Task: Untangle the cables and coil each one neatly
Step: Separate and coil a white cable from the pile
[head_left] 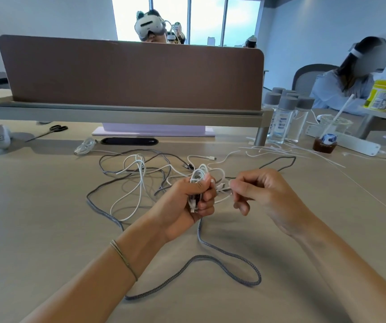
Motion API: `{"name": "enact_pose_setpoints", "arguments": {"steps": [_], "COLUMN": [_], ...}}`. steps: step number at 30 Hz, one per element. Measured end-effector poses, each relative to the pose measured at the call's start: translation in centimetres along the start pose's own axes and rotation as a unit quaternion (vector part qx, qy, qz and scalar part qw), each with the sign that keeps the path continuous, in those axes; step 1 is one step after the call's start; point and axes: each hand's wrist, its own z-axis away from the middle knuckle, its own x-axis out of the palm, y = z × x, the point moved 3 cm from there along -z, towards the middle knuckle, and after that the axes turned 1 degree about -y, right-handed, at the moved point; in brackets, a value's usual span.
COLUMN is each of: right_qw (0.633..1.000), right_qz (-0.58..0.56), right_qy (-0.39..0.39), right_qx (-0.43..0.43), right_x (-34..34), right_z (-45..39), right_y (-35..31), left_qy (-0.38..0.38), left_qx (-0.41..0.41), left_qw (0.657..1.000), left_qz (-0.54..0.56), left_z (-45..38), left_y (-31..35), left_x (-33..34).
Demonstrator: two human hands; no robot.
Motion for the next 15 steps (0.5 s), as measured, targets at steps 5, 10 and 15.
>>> {"name": "enact_pose_setpoints", "arguments": {"steps": [5,10,15], "right_qw": [1.0,0.999,0.999], "right_qz": [0.007,-0.013,-0.006], "right_qy": [-0.019,-0.032,-0.042], "right_qx": [0.005,0.005,0.002], "right_x": [0.56,0.61,0.67], "right_z": [0.01,0.02,0.08], "right_y": [0.06,0.25,0.16], "left_qy": [-0.018,-0.026,-0.018], "left_qx": [-0.015,-0.034,-0.041], "left_qw": [1.0,0.999,0.998], "left_qz": [0.02,0.025,0.042], "left_z": [0.0,0.0,0.17], "left_y": [-0.17,-0.43,-0.35], "left_x": [-0.21,-0.09,-0.18]}}
